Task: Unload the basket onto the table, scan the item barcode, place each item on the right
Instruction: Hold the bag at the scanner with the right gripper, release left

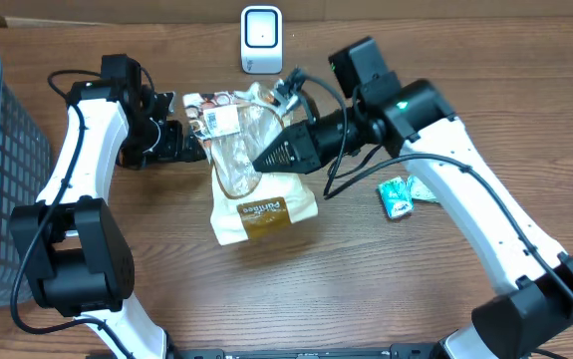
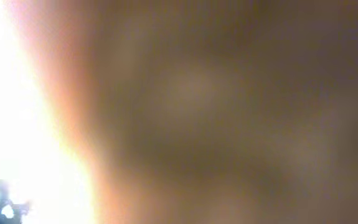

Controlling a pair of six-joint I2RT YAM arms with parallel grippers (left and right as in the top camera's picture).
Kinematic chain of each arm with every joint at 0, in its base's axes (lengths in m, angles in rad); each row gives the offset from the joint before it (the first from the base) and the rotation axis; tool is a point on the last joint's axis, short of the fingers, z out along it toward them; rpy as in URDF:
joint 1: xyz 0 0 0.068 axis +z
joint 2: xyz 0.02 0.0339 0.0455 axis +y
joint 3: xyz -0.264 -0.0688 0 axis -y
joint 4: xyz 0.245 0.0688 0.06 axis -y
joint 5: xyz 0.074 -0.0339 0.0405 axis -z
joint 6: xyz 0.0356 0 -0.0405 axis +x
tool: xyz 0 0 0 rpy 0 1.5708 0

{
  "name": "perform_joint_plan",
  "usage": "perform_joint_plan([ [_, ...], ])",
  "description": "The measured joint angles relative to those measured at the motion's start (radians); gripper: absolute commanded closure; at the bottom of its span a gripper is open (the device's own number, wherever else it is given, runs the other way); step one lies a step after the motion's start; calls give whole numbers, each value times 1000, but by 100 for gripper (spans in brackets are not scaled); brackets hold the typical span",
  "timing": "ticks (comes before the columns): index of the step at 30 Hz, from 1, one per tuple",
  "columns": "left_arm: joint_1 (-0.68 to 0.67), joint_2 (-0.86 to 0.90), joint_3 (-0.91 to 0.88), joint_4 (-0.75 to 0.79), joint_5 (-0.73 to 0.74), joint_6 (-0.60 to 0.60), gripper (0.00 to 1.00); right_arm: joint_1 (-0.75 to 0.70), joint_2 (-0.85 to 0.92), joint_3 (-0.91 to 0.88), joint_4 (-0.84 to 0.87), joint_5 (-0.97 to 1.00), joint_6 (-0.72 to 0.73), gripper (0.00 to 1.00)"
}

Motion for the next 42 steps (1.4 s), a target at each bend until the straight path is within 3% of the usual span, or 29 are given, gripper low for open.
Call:
perform_joint_plan([
  [7, 48, 0, 0, 53, -210, 15, 0, -6, -13, 103, -72, -1, -120, 96],
  [16, 69, 0, 0, 53, -279, 19, 0, -33, -13, 104, -44, 71, -87, 96],
  [21, 69, 0, 0, 53, -284, 19, 0, -31, -5, 155, -74, 293, 0, 96],
  [26, 69, 0, 0, 53, -287, 19, 0, -29, 50, 335, -126, 563, 47, 96],
  [32, 69, 0, 0, 55, -288, 19, 0, 30, 148, 420, 63, 1106, 23, 96],
  [35, 69, 0, 0, 55, -288, 19, 1, 59, 232, 420, 249, 1327, -71, 96],
  [42, 69, 0, 0, 55, -288, 19, 0, 73, 461, 422, 559, 1649, -484, 96],
])
